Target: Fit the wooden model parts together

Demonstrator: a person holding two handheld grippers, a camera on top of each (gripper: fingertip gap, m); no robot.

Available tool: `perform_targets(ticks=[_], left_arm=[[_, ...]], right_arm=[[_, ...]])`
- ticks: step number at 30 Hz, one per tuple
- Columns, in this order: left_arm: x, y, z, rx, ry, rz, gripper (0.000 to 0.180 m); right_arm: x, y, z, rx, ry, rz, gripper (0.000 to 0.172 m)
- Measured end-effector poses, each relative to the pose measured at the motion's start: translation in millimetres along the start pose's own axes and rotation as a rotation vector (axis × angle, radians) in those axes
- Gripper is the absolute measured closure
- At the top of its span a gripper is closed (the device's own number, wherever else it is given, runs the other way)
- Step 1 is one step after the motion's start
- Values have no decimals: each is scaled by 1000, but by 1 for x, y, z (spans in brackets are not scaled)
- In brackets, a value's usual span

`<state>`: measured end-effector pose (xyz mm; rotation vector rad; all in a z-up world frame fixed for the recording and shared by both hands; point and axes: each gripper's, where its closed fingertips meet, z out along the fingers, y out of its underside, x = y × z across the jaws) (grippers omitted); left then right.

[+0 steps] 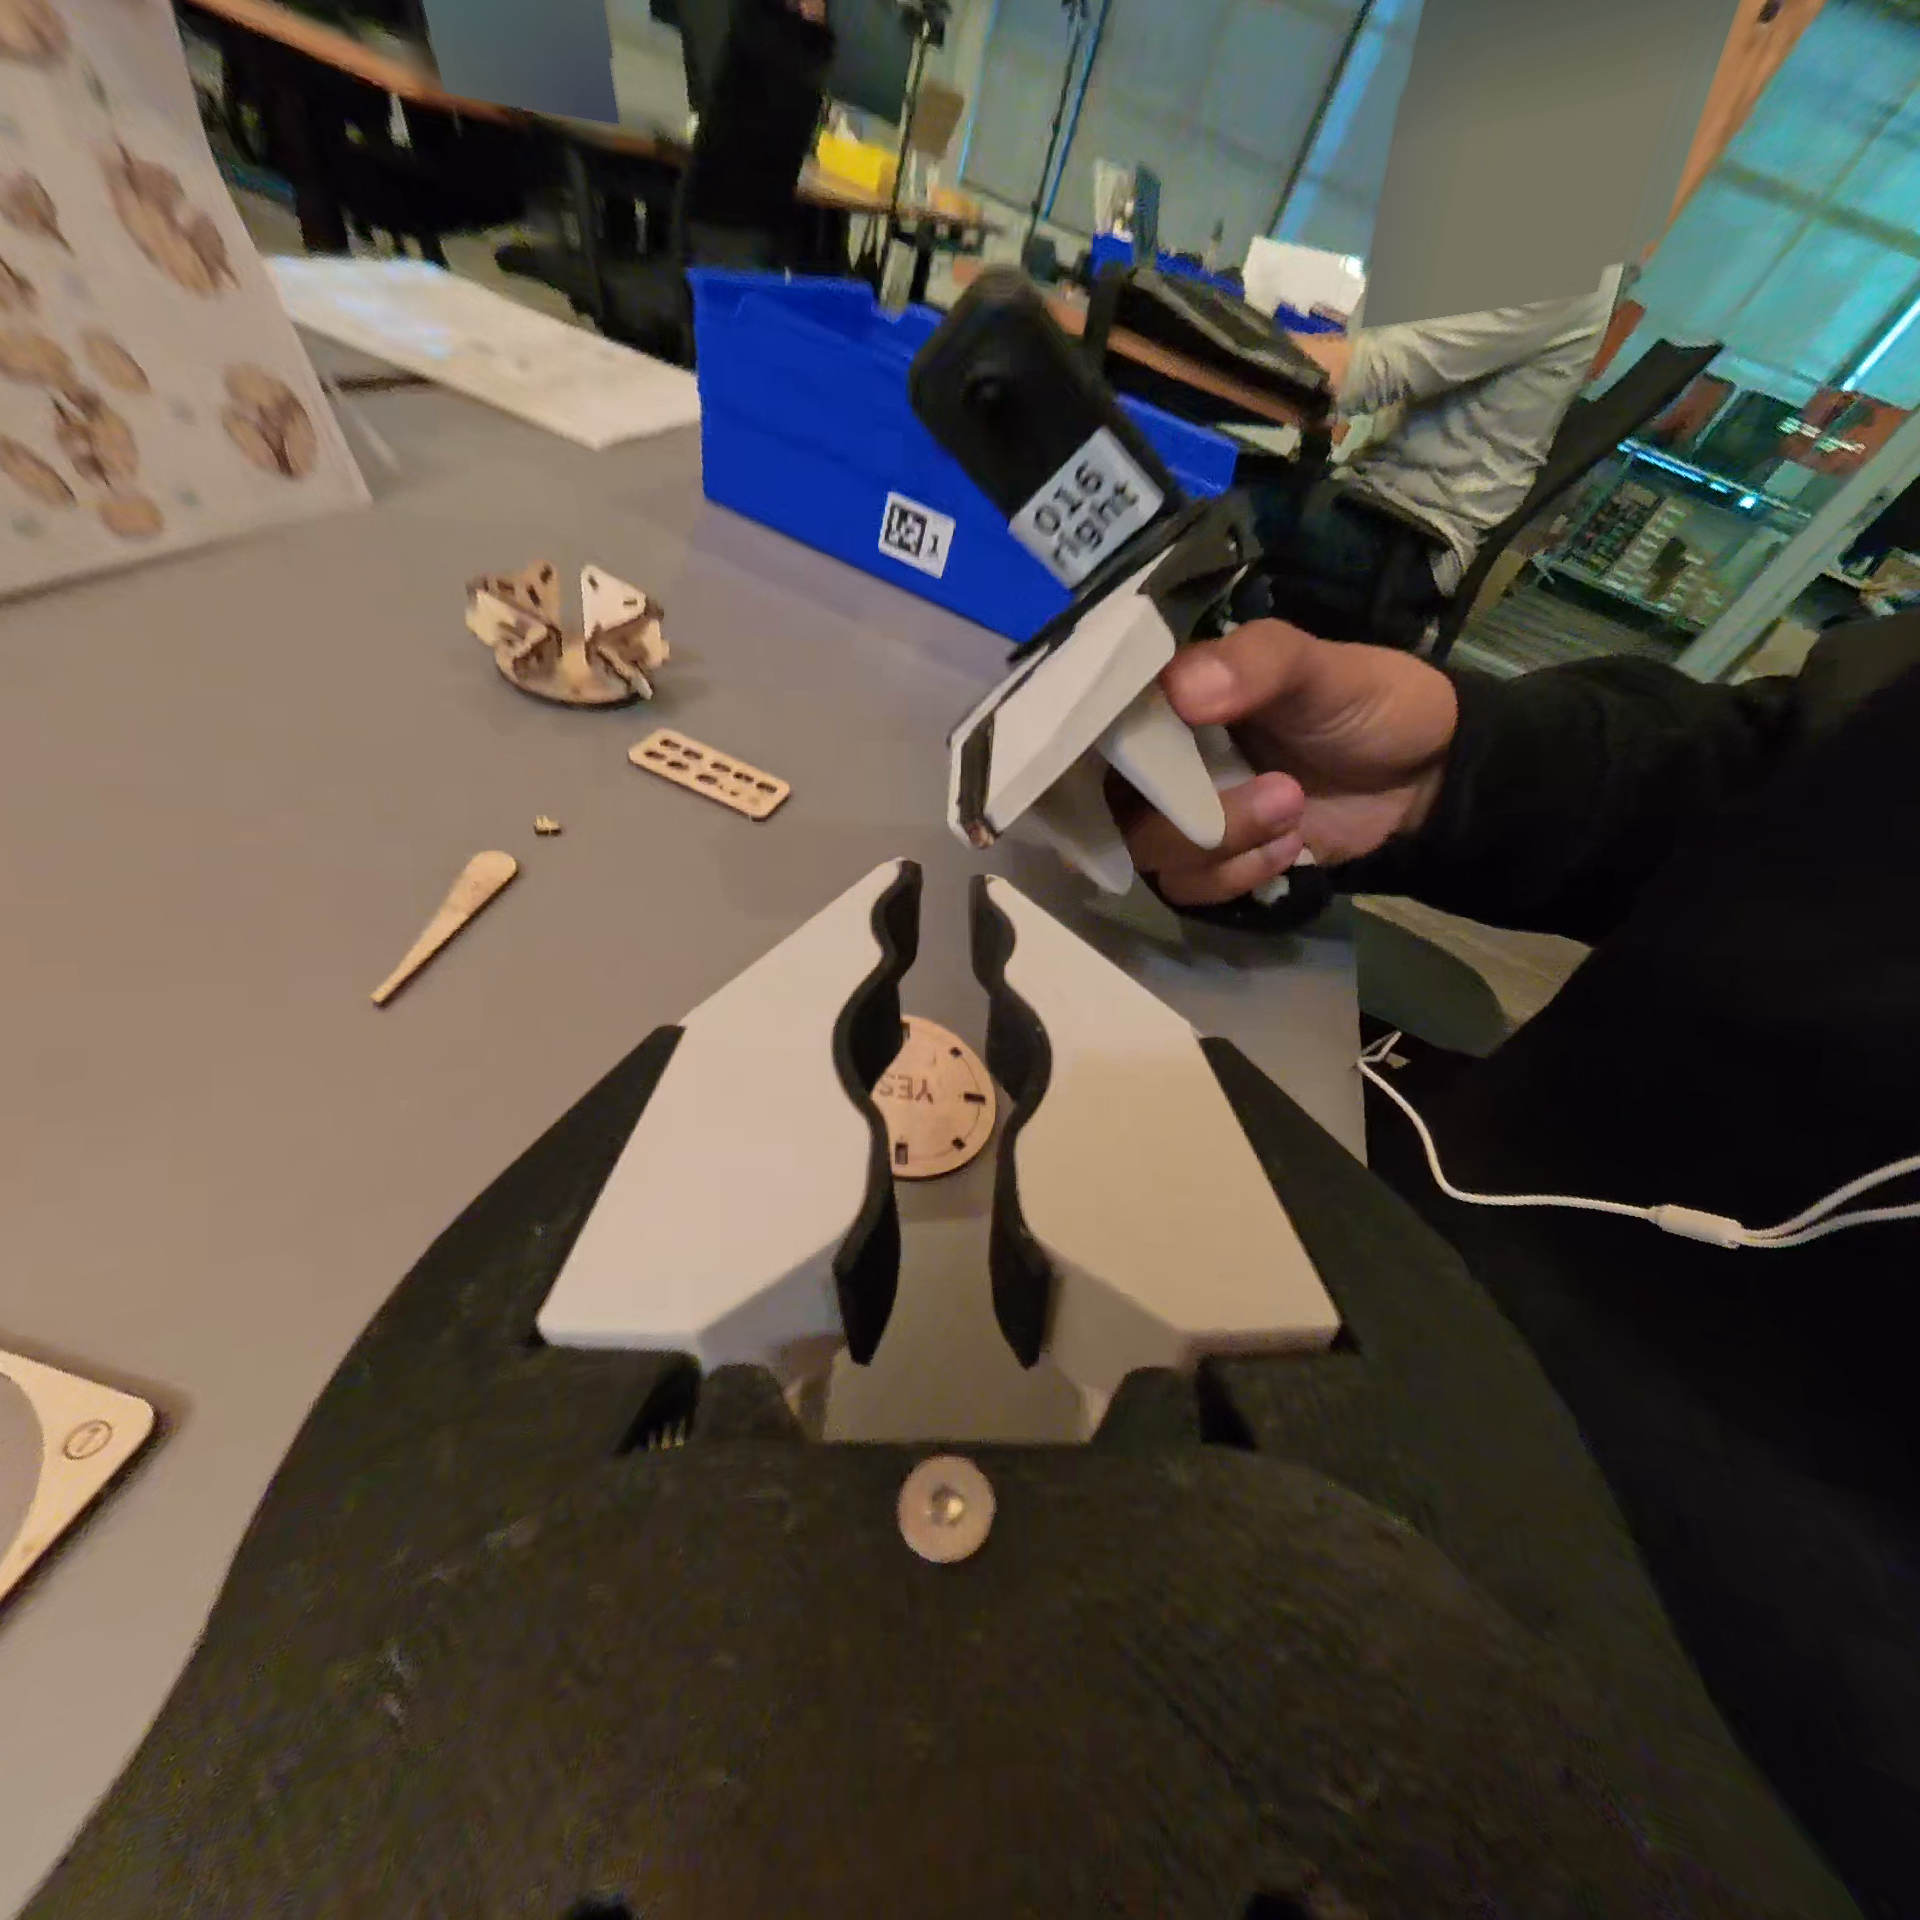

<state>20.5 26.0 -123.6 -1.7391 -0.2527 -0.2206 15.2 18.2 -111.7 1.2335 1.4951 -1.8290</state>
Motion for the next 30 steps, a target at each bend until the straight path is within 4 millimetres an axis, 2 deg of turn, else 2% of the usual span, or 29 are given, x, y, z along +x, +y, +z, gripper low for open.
perform_targets(ticks=[4, 9, 30], left_arm=[[7, -10, -5, 57, 5, 56, 179], [12, -16, -8, 91, -9, 130, 177], [15, -17, -9, 87, -49, 223, 180]], right_arm=[[-9, 1, 5, 23, -68, 69, 172], [-10, 0, 3, 38, -72, 92, 172], [-15, 0, 5, 69, -150, 197, 171]])
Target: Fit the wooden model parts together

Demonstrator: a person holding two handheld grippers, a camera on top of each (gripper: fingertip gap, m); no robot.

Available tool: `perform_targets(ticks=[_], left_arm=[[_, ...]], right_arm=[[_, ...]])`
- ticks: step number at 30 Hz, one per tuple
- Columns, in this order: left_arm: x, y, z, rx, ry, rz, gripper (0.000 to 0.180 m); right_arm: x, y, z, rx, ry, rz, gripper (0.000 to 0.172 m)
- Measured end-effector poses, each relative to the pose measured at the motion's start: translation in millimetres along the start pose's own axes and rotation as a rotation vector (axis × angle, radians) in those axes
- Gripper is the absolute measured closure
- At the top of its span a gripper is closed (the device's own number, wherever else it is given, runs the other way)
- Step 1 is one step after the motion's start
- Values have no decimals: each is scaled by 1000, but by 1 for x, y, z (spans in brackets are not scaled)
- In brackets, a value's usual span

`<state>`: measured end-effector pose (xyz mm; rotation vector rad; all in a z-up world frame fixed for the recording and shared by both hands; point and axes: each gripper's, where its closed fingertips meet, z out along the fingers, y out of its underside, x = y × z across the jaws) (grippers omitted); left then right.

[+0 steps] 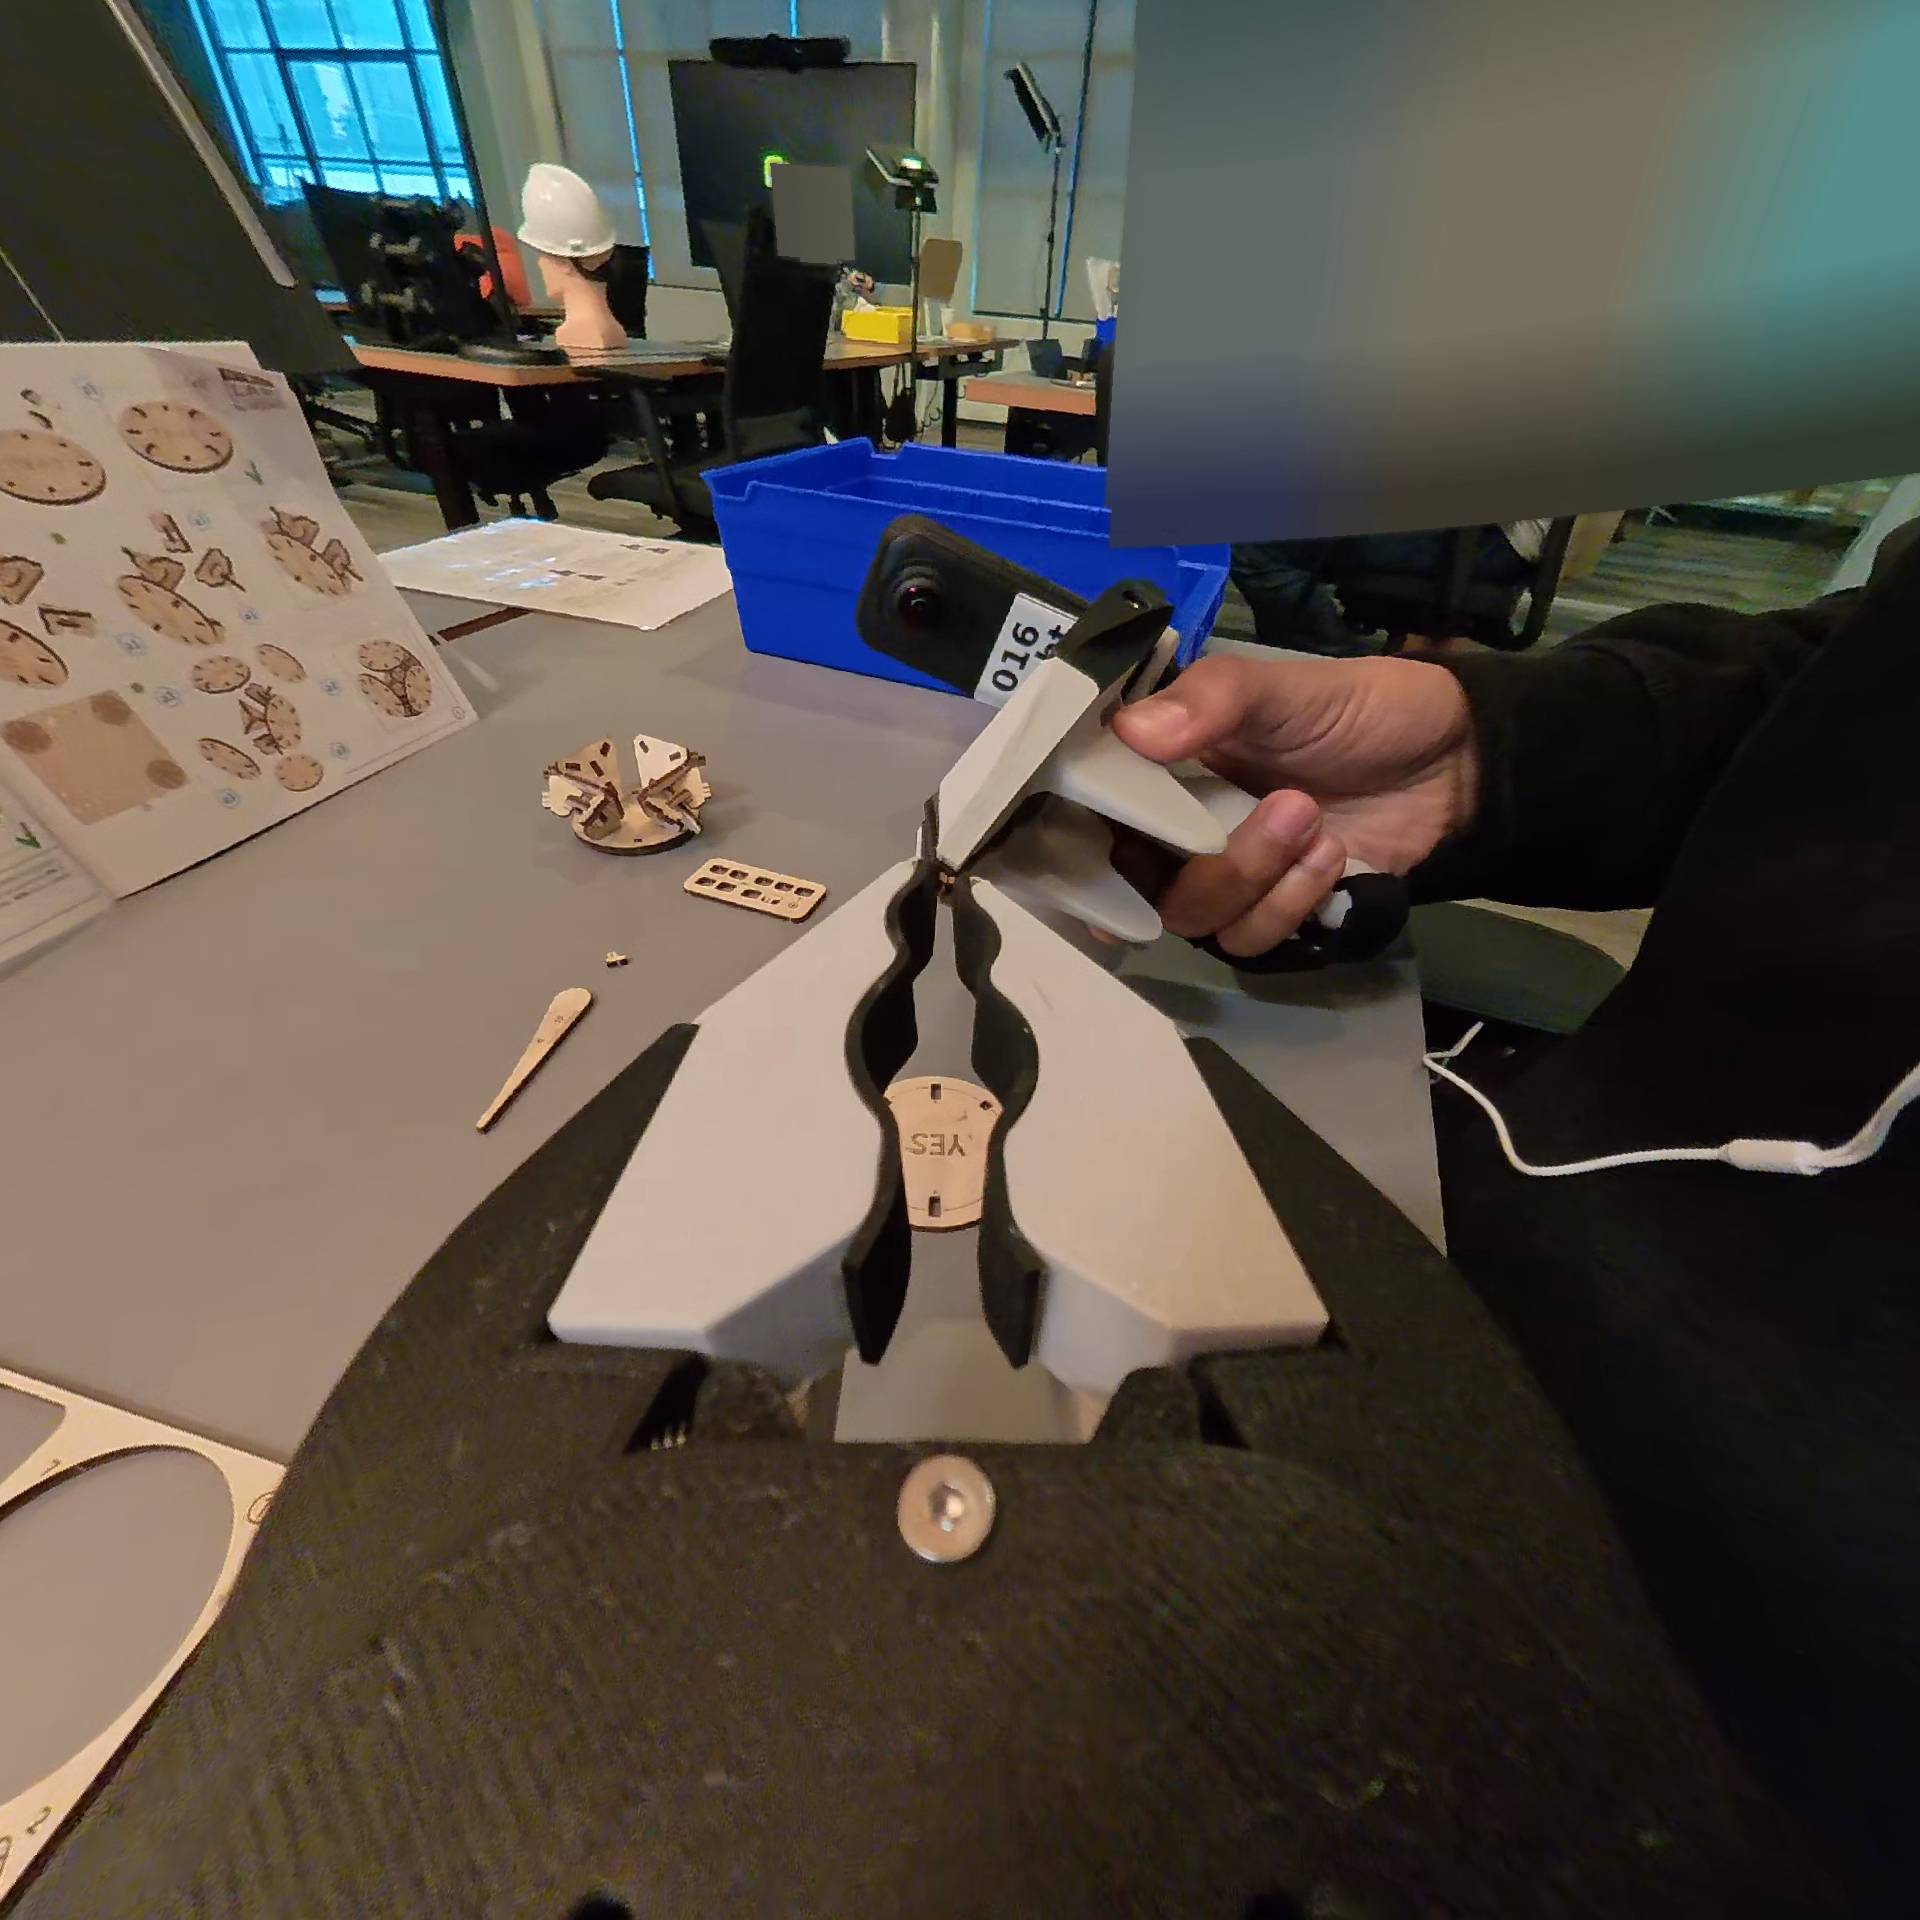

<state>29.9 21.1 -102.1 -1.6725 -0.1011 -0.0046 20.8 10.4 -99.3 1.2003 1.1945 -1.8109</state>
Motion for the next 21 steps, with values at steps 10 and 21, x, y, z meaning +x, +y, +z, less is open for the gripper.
perform_targets(ticks=[10, 21], left_arm=[[2, -3, -2, 25, 49, -54, 180], [14, -2, 1, 11, 87, 5, 180]], right_arm=[[-4, 0, -7, -97, 80, -154, 164], [-4, 17, -9, -296, 79, 0, 164]])
